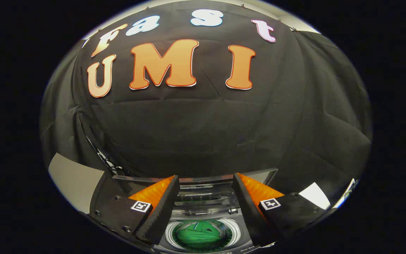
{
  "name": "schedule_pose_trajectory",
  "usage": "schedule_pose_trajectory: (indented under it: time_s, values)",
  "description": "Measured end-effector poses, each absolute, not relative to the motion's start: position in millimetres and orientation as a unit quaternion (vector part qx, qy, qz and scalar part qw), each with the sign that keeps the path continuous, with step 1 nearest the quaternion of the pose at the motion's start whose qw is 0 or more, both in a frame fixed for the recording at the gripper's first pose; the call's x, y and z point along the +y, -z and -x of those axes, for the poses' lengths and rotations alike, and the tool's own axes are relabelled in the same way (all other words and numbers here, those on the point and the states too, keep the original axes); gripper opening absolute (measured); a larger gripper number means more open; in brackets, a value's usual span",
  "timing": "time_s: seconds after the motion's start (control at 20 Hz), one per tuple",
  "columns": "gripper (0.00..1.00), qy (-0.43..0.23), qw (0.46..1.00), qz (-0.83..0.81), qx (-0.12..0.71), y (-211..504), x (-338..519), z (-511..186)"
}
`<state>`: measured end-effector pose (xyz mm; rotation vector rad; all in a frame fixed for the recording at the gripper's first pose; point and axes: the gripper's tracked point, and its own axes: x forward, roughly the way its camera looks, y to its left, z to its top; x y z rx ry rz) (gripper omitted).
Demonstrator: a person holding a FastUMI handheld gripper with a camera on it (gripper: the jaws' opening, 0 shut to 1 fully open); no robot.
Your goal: Put the clothes into the washing machine and then close the washing machine lid.
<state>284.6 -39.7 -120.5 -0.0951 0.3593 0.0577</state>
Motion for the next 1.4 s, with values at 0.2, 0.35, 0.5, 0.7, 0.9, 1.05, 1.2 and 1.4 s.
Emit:
schedule_pose_trajectory:
  time_s: [0.2,0.35,0.5,0.7,0.9,1.05,1.2,1.4]
  values:
    - [0.97,-0.037,0.981,0.052,0.183,126,-31,-317]
    - [0.97,-0.036,0.977,0.057,0.204,144,-29,-335]
    - [0.98,-0.041,0.975,0.047,0.211,158,-21,-347]
    - [0.97,-0.067,0.974,0.032,0.214,158,-22,-338]
    - [0.98,-0.077,0.979,0.032,0.188,158,-25,-324]
    - [0.97,-0.08,0.981,0.03,0.175,158,-28,-306]
    - [0.98,-0.078,0.981,0.032,0.173,160,-31,-289]
    - [0.97,-0.075,0.982,0.031,0.169,164,-35,-266]
